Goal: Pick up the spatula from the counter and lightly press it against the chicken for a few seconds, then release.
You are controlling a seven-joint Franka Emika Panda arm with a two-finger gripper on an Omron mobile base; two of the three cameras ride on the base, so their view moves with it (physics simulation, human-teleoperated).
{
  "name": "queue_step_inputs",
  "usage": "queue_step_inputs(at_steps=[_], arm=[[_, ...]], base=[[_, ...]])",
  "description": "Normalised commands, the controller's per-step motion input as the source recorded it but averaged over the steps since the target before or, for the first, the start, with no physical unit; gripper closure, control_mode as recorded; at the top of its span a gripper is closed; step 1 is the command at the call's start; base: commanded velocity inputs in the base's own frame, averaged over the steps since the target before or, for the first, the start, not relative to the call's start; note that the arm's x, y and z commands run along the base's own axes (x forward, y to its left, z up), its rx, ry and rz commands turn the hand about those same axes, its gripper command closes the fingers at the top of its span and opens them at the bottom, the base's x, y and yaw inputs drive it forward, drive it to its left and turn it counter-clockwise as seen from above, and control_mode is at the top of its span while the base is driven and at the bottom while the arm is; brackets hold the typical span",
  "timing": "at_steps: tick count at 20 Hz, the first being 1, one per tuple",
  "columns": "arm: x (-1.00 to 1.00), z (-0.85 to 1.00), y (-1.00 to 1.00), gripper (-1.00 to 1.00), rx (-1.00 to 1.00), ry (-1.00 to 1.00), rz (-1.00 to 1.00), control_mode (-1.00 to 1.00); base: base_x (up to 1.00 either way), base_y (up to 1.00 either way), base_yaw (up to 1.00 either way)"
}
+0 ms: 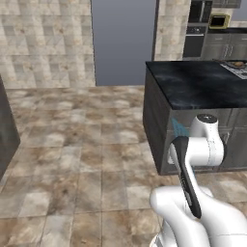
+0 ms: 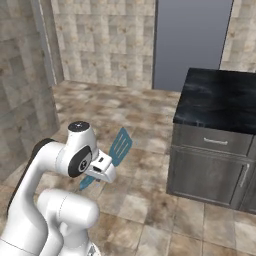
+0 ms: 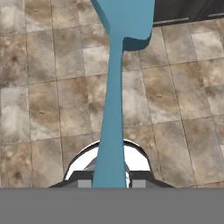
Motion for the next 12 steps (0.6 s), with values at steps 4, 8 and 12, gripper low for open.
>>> queue_step_inputs(at_steps=[4, 8, 12], arm=[[0.00, 0.00, 0.00, 1.00, 0.00, 0.00, 0.00, 1.00], [0.00, 0.00, 0.00, 1.00, 0.00, 0.00, 0.00, 1.00], [0.00, 0.00, 0.00, 1.00, 0.00, 0.00, 0.00, 1.00]], base=[[0.30, 0.34, -0.07], [0.47, 0.25, -0.17], [0.64, 0.18, -0.26]])
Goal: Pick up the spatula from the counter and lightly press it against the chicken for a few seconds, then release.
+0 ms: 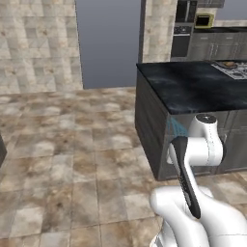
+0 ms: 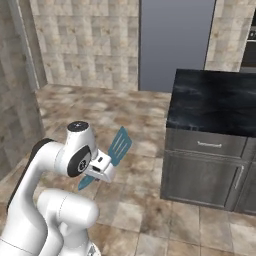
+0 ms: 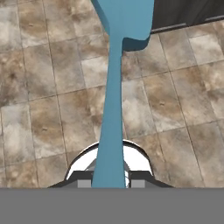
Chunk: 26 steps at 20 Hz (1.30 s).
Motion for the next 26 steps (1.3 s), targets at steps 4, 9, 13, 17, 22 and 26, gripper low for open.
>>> queue_step_inputs(at_steps=[4, 9, 13, 17, 22, 26], arm=[[0.00, 0.00, 0.00, 1.00, 0.00, 0.00, 0.00, 1.00], [0.00, 0.00, 0.00, 1.00, 0.00, 0.00, 0.00, 1.00], [0.00, 0.00, 0.00, 1.00, 0.00, 0.00, 0.00, 1.00], [0.00, 0.00, 0.00, 1.00, 0.00, 0.00, 0.00, 1.00], [0.00, 0.00, 0.00, 1.00, 0.00, 0.00, 0.00, 1.00], [0.00, 0.00, 0.00, 1.00, 0.00, 0.00, 0.00, 1.00]], base=[[0.73, 0.38, -0.26], [0.65, 0.64, -0.21], [0.62, 0.71, -0.16], [0.68, 0.65, -0.07], [0.79, 0.64, -0.01], [0.85, 0.42, 0.02]])
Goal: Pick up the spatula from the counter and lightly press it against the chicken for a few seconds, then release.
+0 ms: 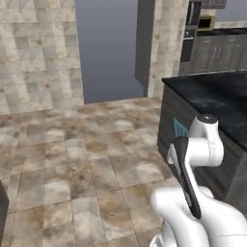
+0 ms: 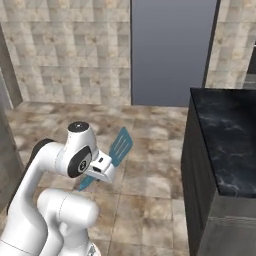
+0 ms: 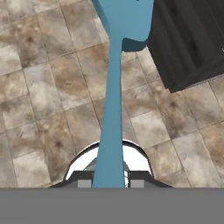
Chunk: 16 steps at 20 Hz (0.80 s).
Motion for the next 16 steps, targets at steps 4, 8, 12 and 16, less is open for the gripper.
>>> queue_step_inputs(at_steps=[4, 8, 12, 16], arm=[[0.00, 0.00, 0.00, 1.00, 0.00, 0.00, 0.00, 1.00], [0.00, 0.00, 0.00, 1.00, 0.00, 0.00, 0.00, 1.00], [0.00, 0.00, 0.00, 1.00, 0.00, 0.00, 0.00, 1.00], [0.00, 0.00, 0.00, 1.00, 0.00, 0.00, 0.00, 1.00]], base=[[0.80, 0.34, 0.04], [0.86, 0.25, 0.03], [0.94, 0.29, 0.02], [0.96, 0.32, 0.01]])
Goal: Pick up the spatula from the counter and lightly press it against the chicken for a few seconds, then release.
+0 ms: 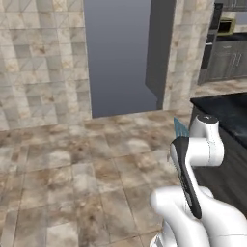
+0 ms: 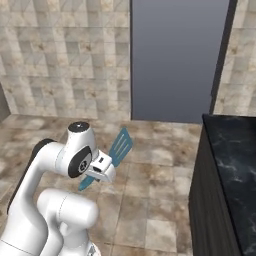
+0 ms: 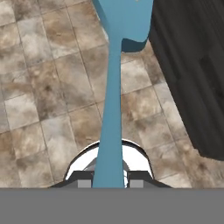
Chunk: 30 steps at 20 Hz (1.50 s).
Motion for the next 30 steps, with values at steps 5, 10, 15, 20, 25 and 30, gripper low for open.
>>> queue_step_inputs(at_steps=[5, 10, 15, 20, 25, 30], arm=[[0.00, 0.00, 0.00, 1.00, 0.00, 0.00, 0.00, 1.00], [0.00, 0.00, 0.00, 1.00, 0.00, 0.00, 0.00, 1.00], [0.00, 0.00, 0.00, 1.00, 0.00, 0.00, 0.00, 1.00], [0.00, 0.00, 0.00, 1.00, 0.00, 0.00, 0.00, 1.00], [0.00, 0.00, 0.00, 1.00, 0.00, 0.00, 0.00, 1.00], [0.00, 0.00, 0.00, 1.00, 0.00, 0.00, 0.00, 1.00]], base=[[0.96, 0.26, 0.00], [0.95, 0.20, 0.00], [0.89, 0.10, 0.00], [0.85, 0.01, -0.01], [0.79, -0.01, -0.10], [0.70, -0.17, -0.26]])
